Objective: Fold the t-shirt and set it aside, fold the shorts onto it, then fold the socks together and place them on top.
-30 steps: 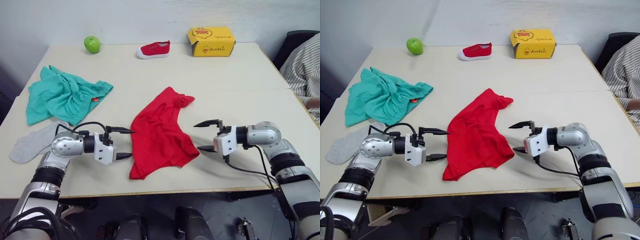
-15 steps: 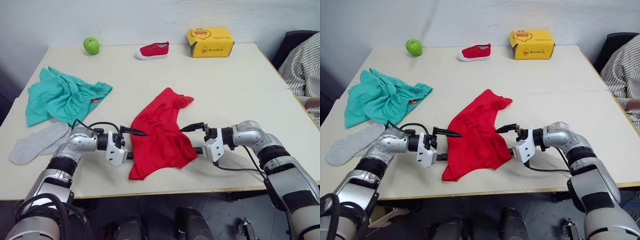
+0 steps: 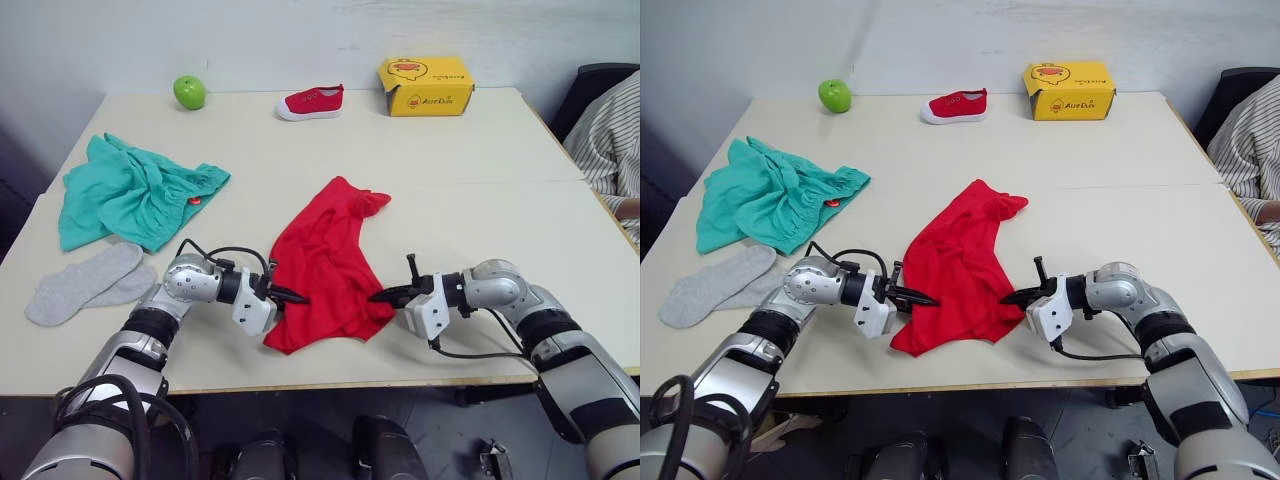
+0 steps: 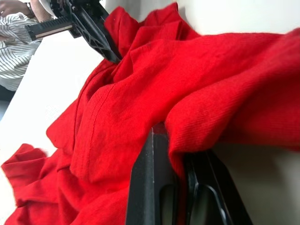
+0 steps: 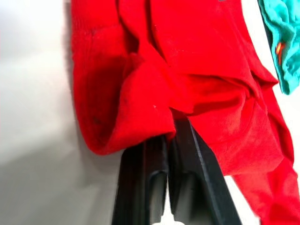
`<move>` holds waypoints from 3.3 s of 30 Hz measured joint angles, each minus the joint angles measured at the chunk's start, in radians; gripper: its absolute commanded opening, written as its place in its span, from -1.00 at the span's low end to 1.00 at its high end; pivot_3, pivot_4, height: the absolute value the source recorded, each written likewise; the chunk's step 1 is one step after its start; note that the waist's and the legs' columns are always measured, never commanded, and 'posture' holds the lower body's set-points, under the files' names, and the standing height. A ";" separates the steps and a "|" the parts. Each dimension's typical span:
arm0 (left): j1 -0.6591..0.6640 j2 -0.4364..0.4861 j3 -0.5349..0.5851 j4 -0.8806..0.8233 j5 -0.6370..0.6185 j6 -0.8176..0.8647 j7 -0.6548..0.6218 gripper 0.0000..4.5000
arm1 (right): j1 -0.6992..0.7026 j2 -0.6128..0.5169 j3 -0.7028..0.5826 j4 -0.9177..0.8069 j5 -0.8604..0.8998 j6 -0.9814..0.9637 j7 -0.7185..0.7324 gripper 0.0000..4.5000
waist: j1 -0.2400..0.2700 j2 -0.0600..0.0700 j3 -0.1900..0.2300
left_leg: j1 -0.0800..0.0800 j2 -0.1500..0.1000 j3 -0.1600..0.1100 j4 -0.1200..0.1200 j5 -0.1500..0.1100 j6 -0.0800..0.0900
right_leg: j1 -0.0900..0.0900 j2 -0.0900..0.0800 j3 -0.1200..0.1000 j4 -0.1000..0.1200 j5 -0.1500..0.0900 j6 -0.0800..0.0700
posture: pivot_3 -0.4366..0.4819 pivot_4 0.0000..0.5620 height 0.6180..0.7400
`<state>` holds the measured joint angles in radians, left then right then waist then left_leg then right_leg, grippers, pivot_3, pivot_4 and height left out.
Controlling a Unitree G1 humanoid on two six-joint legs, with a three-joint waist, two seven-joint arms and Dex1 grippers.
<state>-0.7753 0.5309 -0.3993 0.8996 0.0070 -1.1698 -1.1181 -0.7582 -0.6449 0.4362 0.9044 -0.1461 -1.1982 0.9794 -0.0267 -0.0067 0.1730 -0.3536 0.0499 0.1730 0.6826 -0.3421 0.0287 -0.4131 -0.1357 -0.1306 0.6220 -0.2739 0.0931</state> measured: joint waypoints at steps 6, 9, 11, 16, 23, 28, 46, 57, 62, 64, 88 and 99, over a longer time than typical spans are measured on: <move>0.127 -0.006 -0.007 -0.241 -0.178 0.237 -0.148 -1.00 | 0.187 -0.166 -0.036 -0.354 0.194 0.335 0.145 -0.98 | 0.000 0.001 0.001 | -0.003 0.000 -0.003 0.000 -0.002 0.001 | -0.001 -0.002 -0.002 -0.002 0.000 0.000 | -0.05 -0.47 1.00; 0.221 -0.001 -0.011 -0.415 -0.219 0.378 -0.157 -1.00 | 0.327 -0.280 -0.080 -0.582 0.269 0.557 0.179 -0.98 | 0.002 0.003 0.002 | -0.006 0.000 -0.007 0.001 -0.003 0.001 | -0.001 -0.003 -0.003 -0.004 0.000 0.000 | -0.05 -0.47 1.00; 0.275 0.015 -0.006 -0.531 -0.247 0.486 -0.153 -1.00 | 0.433 -0.359 -0.117 -0.736 0.317 0.701 0.198 -0.98 | 0.003 0.002 0.003 | -0.007 0.000 -0.009 0.002 -0.003 0.001 | -0.001 -0.004 -0.004 -0.005 0.000 0.000 | -0.05 -0.47 1.00; 0.365 0.062 0.009 -0.726 -0.291 0.646 -0.162 -1.00 | 0.651 -0.459 -0.214 -1.005 0.382 0.917 0.200 -0.98 | 0.001 0.002 0.003 | -0.006 0.000 -0.010 0.002 -0.003 0.000 | 0.001 -0.005 -0.004 -0.010 0.000 0.000 | -0.05 -0.47 1.00; 0.467 0.124 0.028 -0.919 -0.290 0.807 -0.151 -1.00 | 0.901 -0.524 -0.340 -1.266 0.412 1.135 0.165 -0.98 | 0.011 0.002 0.003 | -0.009 -0.001 -0.013 0.001 -0.003 -0.001 | 0.000 -0.008 -0.005 -0.012 -0.001 -0.001 | -0.05 -0.47 1.00; 0.515 0.171 0.029 -1.025 -0.267 0.901 -0.144 -1.00 | 1.008 -0.524 -0.416 -1.366 0.413 1.228 0.149 -0.98 | 0.026 0.002 0.004 | -0.009 -0.001 -0.013 0.001 -0.004 0.000 | 0.000 -0.005 -0.004 -0.012 -0.001 -0.001 | -0.05 -0.47 1.00; 0.475 0.271 0.118 -1.105 -0.411 1.115 -0.249 -1.00 | 1.071 -0.530 -0.666 -1.494 0.740 1.518 0.323 -0.98 | 0.033 0.001 0.004 | -0.015 -0.001 -0.018 0.002 -0.003 0.000 | -0.003 -0.003 -0.006 -0.013 -0.001 -0.001 | -0.05 -0.47 1.00; 0.020 0.068 0.174 -0.640 -0.461 1.366 -0.254 -1.00 | 0.474 -0.405 -0.578 -1.151 0.810 1.693 0.229 -0.98 | 0.028 -0.001 0.005 | -0.019 -0.002 -0.017 0.008 -0.003 0.000 | -0.003 0.002 -0.013 -0.011 0.000 0.000 | -0.05 -0.47 1.00; -0.159 -0.037 0.214 -0.322 -0.426 1.399 -0.224 -1.00 | 0.231 -0.268 -0.461 -0.886 0.685 1.664 0.196 -0.98 | 0.022 -0.002 0.006 | -0.022 -0.004 -0.016 0.010 -0.003 0.000 | -0.004 0.004 -0.014 -0.009 0.001 0.002 | -0.05 -0.47 1.00; -0.216 -0.082 0.231 -0.198 -0.401 1.389 -0.200 -1.00 | 0.145 -0.201 -0.418 -0.761 0.623 1.623 0.183 -0.98 | 0.021 -0.002 0.006 | -0.022 -0.003 -0.015 0.011 -0.003 0.000 | -0.004 0.004 -0.014 -0.009 0.002 0.003 | -0.05 -0.47 1.00; -0.308 -0.189 0.426 0.281 -0.222 1.224 0.153 -0.38 | -0.145 0.129 -0.374 -0.049 0.303 1.207 0.045 -0.37 | -0.009 -0.002 0.006 | -0.027 -0.003 -0.010 0.014 -0.002 -0.001 | -0.015 0.004 -0.006 0.002 0.002 0.003 | -0.05 -0.47 1.00; -0.320 -0.202 0.588 0.307 -0.254 1.350 0.440 0.77 | -0.174 0.182 -0.560 0.010 0.381 1.411 -0.186 0.98 | -0.010 -0.002 0.006 | -0.027 -0.002 -0.010 0.014 -0.002 -0.001 | -0.016 0.004 -0.005 0.003 0.002 0.003 | -0.05 -0.47 1.00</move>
<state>-1.0956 0.3291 0.1891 1.2063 -0.2473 0.1804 -0.6782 -0.9323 -0.4631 -0.1238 0.9140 0.2352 0.2131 0.7931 -0.0366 -0.0088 0.1793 -0.3804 0.0475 0.1633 0.6967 -0.3440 0.0275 -0.4289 -0.1318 -0.1358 0.6248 -0.2724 0.0959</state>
